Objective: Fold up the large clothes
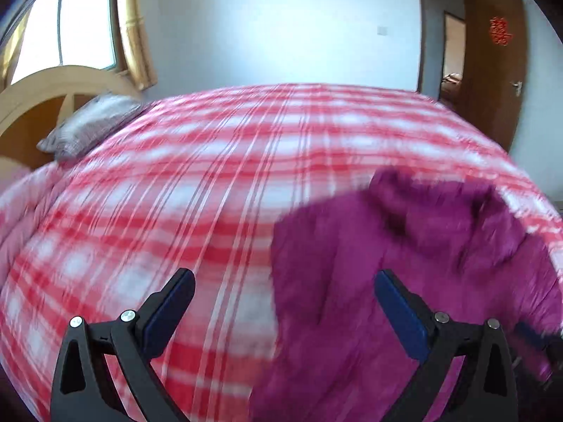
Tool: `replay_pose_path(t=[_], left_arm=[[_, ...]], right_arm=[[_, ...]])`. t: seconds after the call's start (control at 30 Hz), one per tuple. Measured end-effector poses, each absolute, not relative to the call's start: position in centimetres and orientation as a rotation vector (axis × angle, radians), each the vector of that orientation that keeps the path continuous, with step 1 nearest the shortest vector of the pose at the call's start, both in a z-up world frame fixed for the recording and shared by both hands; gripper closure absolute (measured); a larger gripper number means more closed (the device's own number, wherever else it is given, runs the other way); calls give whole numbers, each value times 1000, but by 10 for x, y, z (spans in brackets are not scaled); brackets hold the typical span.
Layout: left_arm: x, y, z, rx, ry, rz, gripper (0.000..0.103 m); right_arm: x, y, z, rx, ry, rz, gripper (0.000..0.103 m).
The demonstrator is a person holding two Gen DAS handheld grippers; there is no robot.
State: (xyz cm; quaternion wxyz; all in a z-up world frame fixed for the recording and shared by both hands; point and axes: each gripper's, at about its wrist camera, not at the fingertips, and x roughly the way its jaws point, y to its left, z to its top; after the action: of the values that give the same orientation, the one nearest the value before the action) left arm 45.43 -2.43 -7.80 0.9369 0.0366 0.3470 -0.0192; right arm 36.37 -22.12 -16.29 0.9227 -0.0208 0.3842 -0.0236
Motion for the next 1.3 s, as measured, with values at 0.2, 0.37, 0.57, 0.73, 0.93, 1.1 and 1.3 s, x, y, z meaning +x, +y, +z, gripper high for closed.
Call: replay_pose_path(t=[0.2, 0.37, 0.57, 0.73, 0.93, 1.1, 1.3], left_arm=[[531, -76, -92, 215, 716, -66, 1], [565, -109, -109, 241, 753, -123, 11], [572, -130, -128, 345, 797, -158, 92], [545, -133, -113, 382, 699, -177, 93], [539, -120, -130, 357, 713, -160, 93], [544, -110, -155, 292, 756, -165, 93], [544, -104, -161, 243, 752, -195, 93]], right_arm=[[361, -228, -163, -4, 770, -33, 58], [359, -226, -162, -14, 755, -41, 58], [359, -227, -162, -7, 748, -38, 58], [359, -227, -162, -3, 747, -36, 58], [358, -226, -162, -7, 746, -38, 58], [359, -227, -162, -1, 752, -27, 57], [355, -260, -138, 201, 778, 106, 53]])
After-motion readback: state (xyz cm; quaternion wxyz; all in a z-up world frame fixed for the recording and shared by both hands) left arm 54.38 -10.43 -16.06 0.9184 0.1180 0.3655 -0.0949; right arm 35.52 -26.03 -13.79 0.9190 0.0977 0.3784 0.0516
